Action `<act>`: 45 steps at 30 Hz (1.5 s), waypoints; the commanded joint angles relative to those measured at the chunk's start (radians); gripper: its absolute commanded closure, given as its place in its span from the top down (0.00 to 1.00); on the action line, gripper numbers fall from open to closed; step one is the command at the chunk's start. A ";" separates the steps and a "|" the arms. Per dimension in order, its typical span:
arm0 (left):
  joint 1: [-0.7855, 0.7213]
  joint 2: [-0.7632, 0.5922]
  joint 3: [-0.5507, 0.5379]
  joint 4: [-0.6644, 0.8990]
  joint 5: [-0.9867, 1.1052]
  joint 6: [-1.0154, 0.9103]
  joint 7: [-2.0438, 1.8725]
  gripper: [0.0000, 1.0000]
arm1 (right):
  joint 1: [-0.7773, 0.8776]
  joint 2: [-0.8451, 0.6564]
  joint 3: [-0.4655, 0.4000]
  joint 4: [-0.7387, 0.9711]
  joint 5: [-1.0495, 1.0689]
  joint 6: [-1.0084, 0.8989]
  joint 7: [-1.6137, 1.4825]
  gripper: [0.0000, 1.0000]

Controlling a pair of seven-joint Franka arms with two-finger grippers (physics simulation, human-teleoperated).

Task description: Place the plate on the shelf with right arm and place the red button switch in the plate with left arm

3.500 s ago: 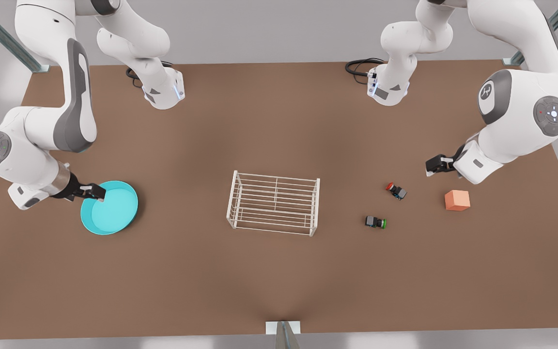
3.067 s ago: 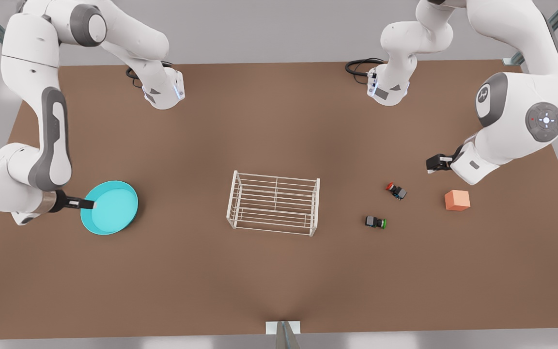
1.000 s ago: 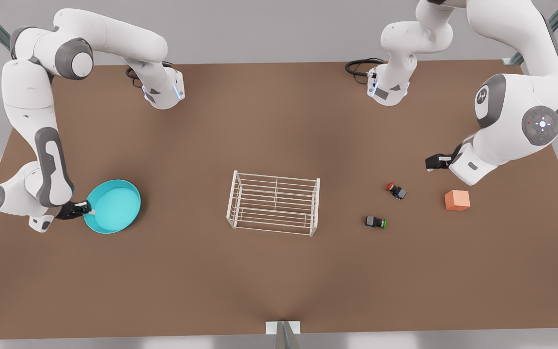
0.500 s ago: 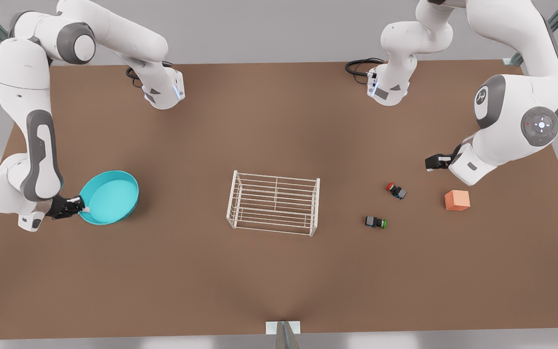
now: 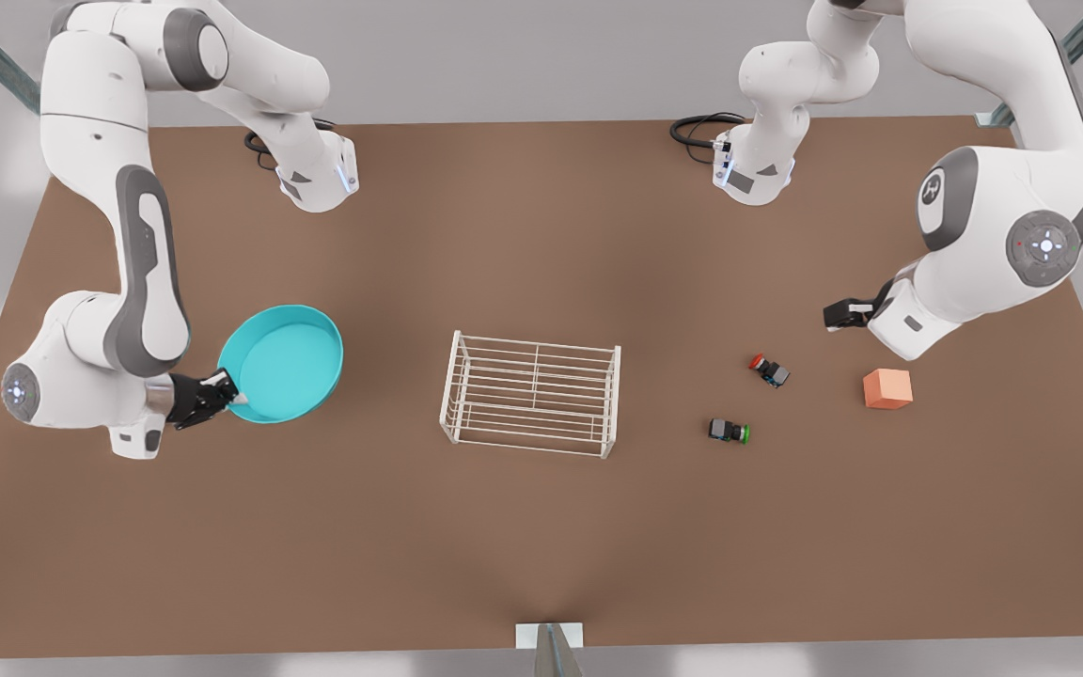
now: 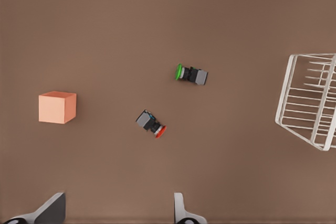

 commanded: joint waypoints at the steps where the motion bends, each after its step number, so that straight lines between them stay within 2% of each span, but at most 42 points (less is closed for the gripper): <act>1: -0.010 0.001 -0.004 -0.017 0.005 -0.019 -0.050 1.00 | 0.042 -0.003 0.000 0.023 0.010 -0.062 0.373 0.15; 4: -0.017 0.070 -0.003 -0.018 0.008 0.016 -0.109 1.00 | 0.128 -0.002 0.003 0.066 0.037 -0.063 0.494 0.15; 6: -0.083 0.133 -0.002 -0.021 0.058 0.107 -0.169 1.00 | 0.217 0.003 0.003 0.107 0.039 -0.062 0.605 0.15; 8: -0.080 0.147 0.000 -0.061 0.060 0.187 -0.510 1.00 | 0.272 0.014 0.003 0.144 0.039 -0.060 0.671 0.15; 9: -0.060 0.135 0.007 -0.122 0.040 0.217 -0.535 1.00 | 0.291 0.023 0.003 0.161 0.040 -0.059 0.708 0.15; 10: -0.042 0.084 0.006 -0.268 0.015 0.414 -0.767 1.00 | 0.320 0.032 0.005 0.163 0.054 -0.050 0.735 0.15; 12: -0.065 0.064 -0.002 -0.356 0.015 0.520 -1.010 1.00 | 0.375 0.057 0.003 0.190 0.063 -0.045 0.801 0.15; 14: -0.095 0.040 -0.005 -0.518 0.038 0.734 -1.196 1.00 | 0.426 0.092 0.005 0.212 0.062 -0.042 0.818 0.15; 18: -0.085 0.076 0.006 -0.661 0.051 1.009 -1.237 1.00 | 0.487 0.141 0.003 0.213 0.073 -0.002 0.856 0.16; 23: 0.013 0.174 0.010 -0.667 0.091 1.144 -1.223 1.00 | 0.528 0.205 0.003 0.307 0.120 0.045 0.942 0.16; 32: 0.030 0.182 0.006 -0.821 0.091 1.323 -1.078 1.00 | 0.562 0.241 -0.003 0.315 0.140 0.119 0.970 0.19; 33: 0.030 0.188 0.006 -0.821 0.091 1.325 -1.078 1.00 | 0.562 0.245 -0.003 0.316 0.139 0.139 0.970 0.24; 34: 0.030 0.198 0.006 -0.821 0.091 1.334 -1.078 1.00 | 0.562 0.245 -0.003 0.318 0.139 0.160 0.970 0.56; 35: 0.030 0.211 0.006 -0.821 0.091 1.350 -1.078 1.00 | 0.562 0.245 -0.005 0.316 0.139 0.173 0.968 0.99; 37: 0.030 0.244 0.007 -0.821 0.091 1.397 -1.079 1.00 | 0.556 0.212 -0.024 0.318 0.143 0.171 0.970 1.00; 39: 0.030 0.248 0.007 -0.821 0.092 1.399 -1.078 1.00 | 0.556 0.052 -0.093 0.319 0.140 0.144 0.993 1.00; 41: 0.030 0.251 0.007 -0.821 0.092 1.400 -1.078 1.00 | 0.555 -0.046 -0.238 0.319 0.071 0.032 0.944 1.00; 42: 0.030 0.251 0.007 -0.822 0.092 1.400 -1.078 1.00 | 0.555 -0.052 -0.314 0.292 -0.036 -0.025 0.745 1.00; 43: 0.030 0.248 0.007 -0.822 0.092 1.397 -1.079 0.94 | 0.552 -0.051 -0.374 0.235 -0.156 -0.033 0.652 1.00; 44: 0.030 0.239 0.007 -0.822 0.092 1.389 -1.078 0.58 | 0.498 -0.042 -0.400 0.221 -0.176 -0.080 0.622 1.00; 45: 0.030 0.237 0.009 -0.822 0.094 1.389 -1.078 0.48 | 0.461 -0.034 -0.402 0.219 -0.176 -0.100 0.551 1.00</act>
